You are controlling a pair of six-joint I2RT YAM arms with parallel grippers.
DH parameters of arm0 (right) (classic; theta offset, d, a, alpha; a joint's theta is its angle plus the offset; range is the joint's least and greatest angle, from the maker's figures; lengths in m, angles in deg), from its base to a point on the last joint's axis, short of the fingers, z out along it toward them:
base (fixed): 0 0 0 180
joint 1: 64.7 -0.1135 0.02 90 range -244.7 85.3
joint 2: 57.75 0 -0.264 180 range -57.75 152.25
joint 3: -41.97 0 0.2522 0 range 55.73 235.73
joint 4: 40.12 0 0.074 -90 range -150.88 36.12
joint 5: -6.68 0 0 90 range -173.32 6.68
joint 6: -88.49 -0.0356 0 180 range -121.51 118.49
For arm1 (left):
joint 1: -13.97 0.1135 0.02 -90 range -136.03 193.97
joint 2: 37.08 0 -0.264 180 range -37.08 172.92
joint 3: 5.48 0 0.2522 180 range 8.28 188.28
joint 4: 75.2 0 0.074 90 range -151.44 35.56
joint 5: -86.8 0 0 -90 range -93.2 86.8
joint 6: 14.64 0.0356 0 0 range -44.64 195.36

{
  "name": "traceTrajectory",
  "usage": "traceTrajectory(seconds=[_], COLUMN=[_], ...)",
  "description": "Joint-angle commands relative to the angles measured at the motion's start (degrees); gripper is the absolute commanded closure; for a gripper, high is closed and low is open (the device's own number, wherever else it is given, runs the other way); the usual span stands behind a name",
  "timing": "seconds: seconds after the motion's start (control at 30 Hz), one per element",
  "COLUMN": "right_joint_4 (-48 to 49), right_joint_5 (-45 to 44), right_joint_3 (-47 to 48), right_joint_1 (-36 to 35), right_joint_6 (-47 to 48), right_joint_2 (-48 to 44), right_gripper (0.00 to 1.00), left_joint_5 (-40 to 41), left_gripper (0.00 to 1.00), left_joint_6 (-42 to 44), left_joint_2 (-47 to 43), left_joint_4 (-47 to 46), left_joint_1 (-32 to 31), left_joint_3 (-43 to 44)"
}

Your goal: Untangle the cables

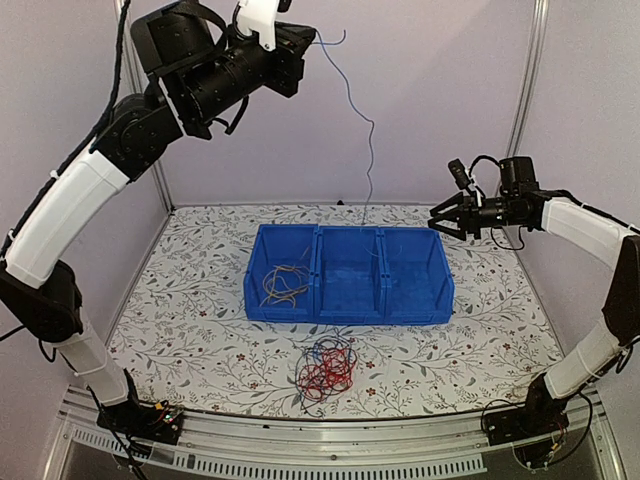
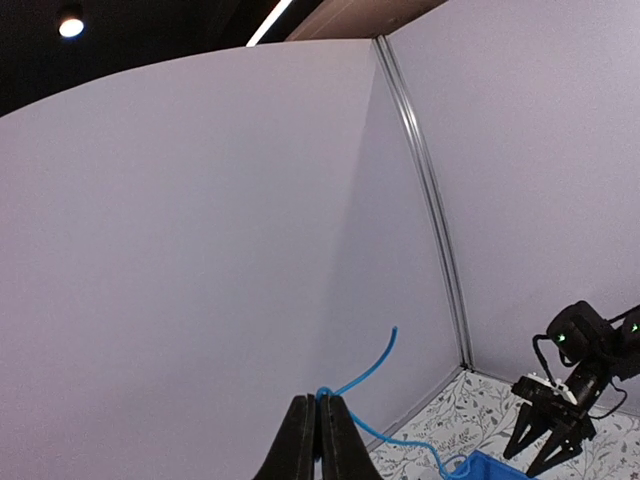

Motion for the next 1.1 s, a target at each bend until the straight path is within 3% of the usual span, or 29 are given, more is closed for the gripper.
traceTrajectory(seconds=[0.0, 0.4, 1.07], right_joint_4=[0.6, -0.2, -0.9], right_joint_5=[0.3, 0.5, 0.4], right_joint_3=[-0.5, -0.6, -0.7], right_joint_1=[0.1, 0.5, 0.5], right_joint_6=[0.5, 1.4, 2.7], right_joint_2=[-0.1, 1.2, 2.0], right_gripper=[0.44, 0.44, 0.44], left_joint_5=[-3.4, -2.1, -12.3], left_gripper=[1.00, 1.00, 1.00], left_joint_6=[-1.9, -6.7, -24.1], left_joint_2=[1.7, 2.5, 3.3], left_joint_4=[-0.3, -2.6, -6.6], left_joint_1=[0.5, 1.8, 7.4], left_joint_3=[1.0, -14.5, -39.4])
